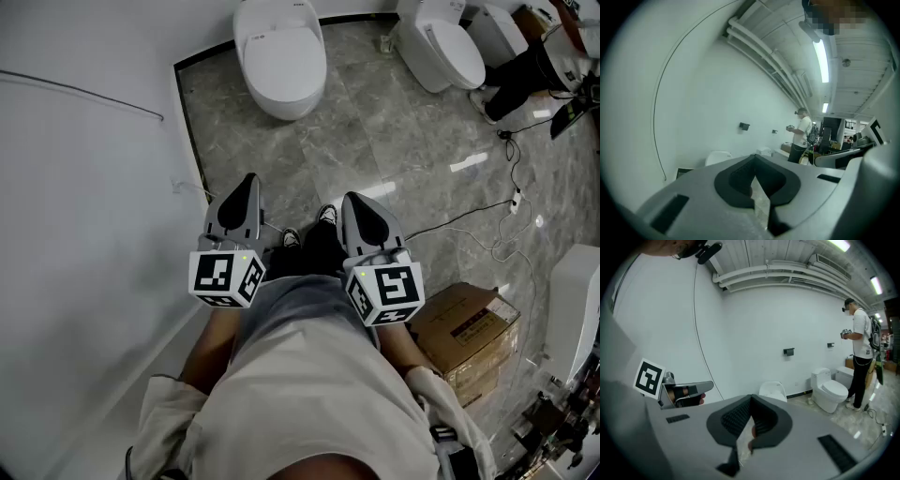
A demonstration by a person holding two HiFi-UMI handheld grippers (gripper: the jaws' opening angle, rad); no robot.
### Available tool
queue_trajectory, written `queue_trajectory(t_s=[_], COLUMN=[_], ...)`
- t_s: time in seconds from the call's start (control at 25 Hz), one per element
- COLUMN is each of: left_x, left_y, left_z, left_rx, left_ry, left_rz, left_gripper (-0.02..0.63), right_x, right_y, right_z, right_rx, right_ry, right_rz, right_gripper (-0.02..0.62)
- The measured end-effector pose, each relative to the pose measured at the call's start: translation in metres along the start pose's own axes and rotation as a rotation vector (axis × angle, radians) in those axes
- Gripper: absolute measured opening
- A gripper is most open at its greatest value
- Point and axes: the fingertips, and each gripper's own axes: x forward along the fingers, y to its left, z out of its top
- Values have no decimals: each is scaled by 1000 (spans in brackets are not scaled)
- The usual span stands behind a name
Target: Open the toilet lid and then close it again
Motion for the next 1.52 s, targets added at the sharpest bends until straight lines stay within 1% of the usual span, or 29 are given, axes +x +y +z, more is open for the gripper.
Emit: queue_trajectory(t_s=[0.2, 0.4, 0.64, 0.8, 1.08, 1.32, 1.52], left_x=[0, -3, 8, 24, 80, 152, 213], left_y=[9, 13, 17, 19, 33, 47, 59], left_z=[6, 1, 3, 7, 16, 31, 40], left_rx=[21, -13, -7, -9, -15, -25, -39], left_ry=[-3, -1, 9, 12, 13, 24, 35], left_rz=[3, -5, -7, -1, 14, 38, 77], left_gripper=[6, 6, 6, 6, 6, 6, 6], right_x=[6, 11, 24, 37, 91, 156, 207], right_y=[2, 8, 6, -6, -38, -75, -108], right_z=[4, 5, 13, 22, 41, 62, 78], right_rx=[9, 23, 46, 50, 39, 37, 33], right_ry=[-10, -16, -25, -31, -26, 14, 53], right_rz=[1, 10, 23, 28, 46, 91, 135], right_gripper=[9, 9, 9, 9, 9, 9, 9])
